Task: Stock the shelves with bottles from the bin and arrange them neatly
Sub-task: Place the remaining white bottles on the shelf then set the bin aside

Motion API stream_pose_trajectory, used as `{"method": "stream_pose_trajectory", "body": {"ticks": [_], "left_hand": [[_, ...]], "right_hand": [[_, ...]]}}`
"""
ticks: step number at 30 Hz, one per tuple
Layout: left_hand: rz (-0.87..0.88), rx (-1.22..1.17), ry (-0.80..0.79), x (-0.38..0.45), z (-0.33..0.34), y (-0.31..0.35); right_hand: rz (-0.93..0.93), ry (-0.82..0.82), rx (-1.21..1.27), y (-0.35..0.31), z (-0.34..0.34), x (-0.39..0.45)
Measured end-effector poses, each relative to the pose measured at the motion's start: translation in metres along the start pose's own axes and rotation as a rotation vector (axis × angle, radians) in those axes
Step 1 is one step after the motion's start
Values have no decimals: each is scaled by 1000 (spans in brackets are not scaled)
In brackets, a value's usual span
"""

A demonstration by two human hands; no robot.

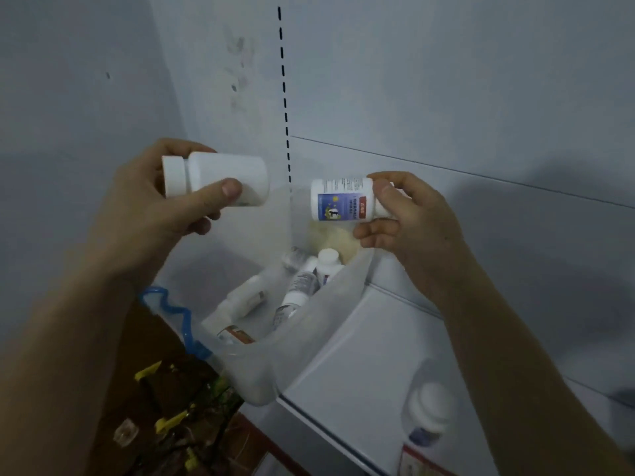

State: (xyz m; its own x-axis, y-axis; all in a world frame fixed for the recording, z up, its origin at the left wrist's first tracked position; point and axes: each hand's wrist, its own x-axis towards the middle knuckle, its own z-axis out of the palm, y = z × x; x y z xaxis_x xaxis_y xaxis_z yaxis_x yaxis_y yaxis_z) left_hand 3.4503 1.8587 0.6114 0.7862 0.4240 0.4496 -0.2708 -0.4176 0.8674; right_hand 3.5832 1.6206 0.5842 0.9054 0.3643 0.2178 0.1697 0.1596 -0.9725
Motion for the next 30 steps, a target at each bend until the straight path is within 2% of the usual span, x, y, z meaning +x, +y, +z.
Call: {"method": "stream_pose_trajectory", "body": {"ticks": [2,7,12,15,18,21,25,30], "left_hand": [[18,-72,-40,-14,21,19],[2,-219,-104,-74,90,38],[-248,-614,-57,-132,146,21],[-396,-736,-45,-149,170,14],[-458,-851,-36,-152,191,8],[-444,-846,-43,-144,207,1],[-428,-778,-175,-142,217,-9],[-471,-761,-327,-145,216,-17]], "right_hand": [[0,69,76,-2,-22,-26],[19,100,113,0,-80,-83],[29,139,41,3,-132,-124],[38,144,-81,8,-152,-143],[46,157,-250,17,-165,-158],[73,129,-374,32,-173,-165],[121,130,-482,55,-175,-170],[166,13,-759,78,-167,-171]]}}
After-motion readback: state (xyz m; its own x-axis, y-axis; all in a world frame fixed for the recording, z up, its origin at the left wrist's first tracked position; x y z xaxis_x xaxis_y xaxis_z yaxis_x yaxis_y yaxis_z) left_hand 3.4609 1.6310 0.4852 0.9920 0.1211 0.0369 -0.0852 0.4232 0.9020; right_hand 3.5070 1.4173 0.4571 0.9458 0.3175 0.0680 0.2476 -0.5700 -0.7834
